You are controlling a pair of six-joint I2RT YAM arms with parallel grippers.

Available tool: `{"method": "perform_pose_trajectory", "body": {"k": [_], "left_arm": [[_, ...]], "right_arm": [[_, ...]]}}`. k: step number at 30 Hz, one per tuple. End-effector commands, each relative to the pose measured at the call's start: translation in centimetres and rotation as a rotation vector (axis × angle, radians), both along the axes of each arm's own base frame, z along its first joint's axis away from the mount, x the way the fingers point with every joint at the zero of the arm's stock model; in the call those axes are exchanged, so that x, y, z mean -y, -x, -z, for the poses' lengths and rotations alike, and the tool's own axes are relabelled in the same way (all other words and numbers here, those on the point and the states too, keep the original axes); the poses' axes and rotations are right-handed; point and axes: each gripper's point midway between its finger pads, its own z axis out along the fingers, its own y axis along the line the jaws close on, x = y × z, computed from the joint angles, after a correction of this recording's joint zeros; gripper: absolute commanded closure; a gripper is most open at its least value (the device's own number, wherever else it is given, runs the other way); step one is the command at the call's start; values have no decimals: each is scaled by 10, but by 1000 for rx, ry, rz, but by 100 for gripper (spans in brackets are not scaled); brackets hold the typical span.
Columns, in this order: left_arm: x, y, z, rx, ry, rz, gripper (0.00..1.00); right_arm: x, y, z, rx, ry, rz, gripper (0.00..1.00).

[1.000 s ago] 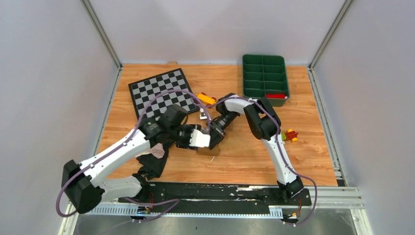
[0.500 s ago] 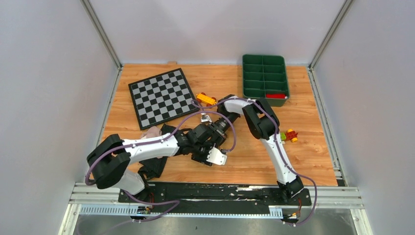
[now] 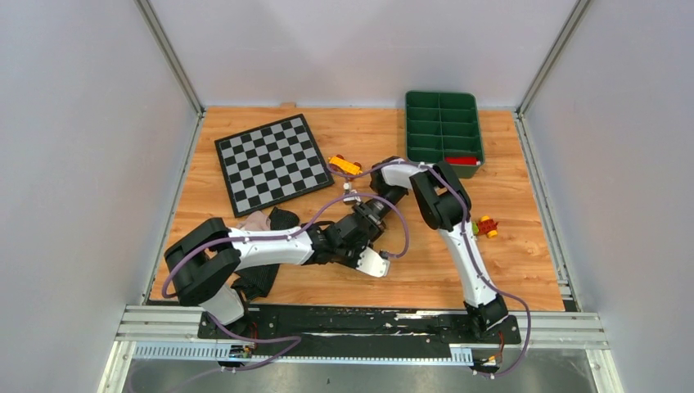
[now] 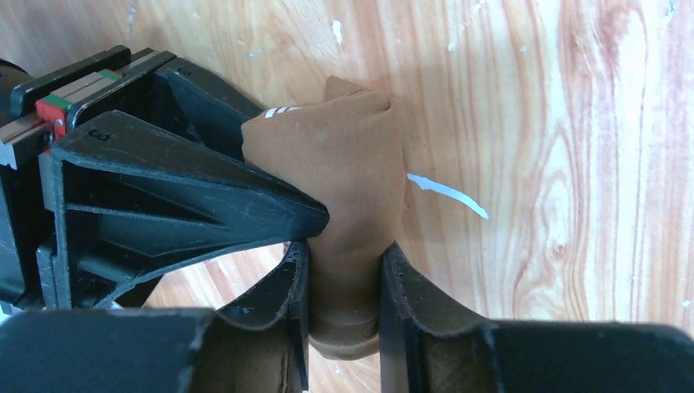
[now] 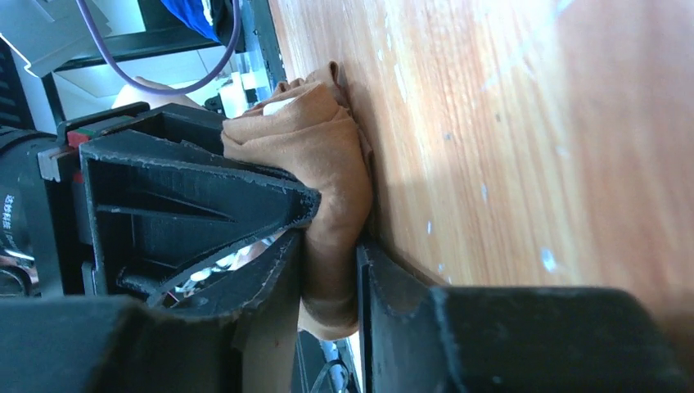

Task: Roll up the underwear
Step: Roll the underwear to the center of the board.

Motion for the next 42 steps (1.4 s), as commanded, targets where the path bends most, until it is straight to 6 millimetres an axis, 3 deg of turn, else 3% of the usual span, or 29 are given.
{"method": "perform_pose_trajectory", "body": {"k": [1,4,6,8,11,14,18,21,24,29,36,42], "left_arm": [[-8,1,20,-26,-55,-12,80],[-14,7,22,-56,-78,-10,91],[-18,13,24,-97,-100,-26,95],[-19,22,25,-162,-122,-27,98],[-20,37,31,-307,-152,-78,100],[-16,53,34,-503,-177,-115,100],[-12,54,33,-696,-169,-190,100],[-12,42,32,-765,-141,-243,100],[-9,32,32,-821,-117,-287,100],[-3,26,33,-922,-68,-353,100],[0,26,34,-945,-49,-368,100],[-1,27,34,-988,-46,-375,100]], "right_arm": [[30,-29,-9,219,-38,-55,63],[60,-64,-70,369,-76,51,51],[84,-79,-107,472,-95,128,50],[109,-88,-141,601,-99,189,49],[145,-96,-174,820,-52,297,48],[175,-89,-188,1021,47,361,48],[183,-40,-198,1236,24,295,49],[176,-20,-195,1327,-4,253,55],[161,-12,-183,1286,-34,191,61],[118,-1,-157,1294,-88,-125,63],[60,0,-110,1331,-107,-319,65],[34,-10,-87,1454,-60,-349,63]]}}
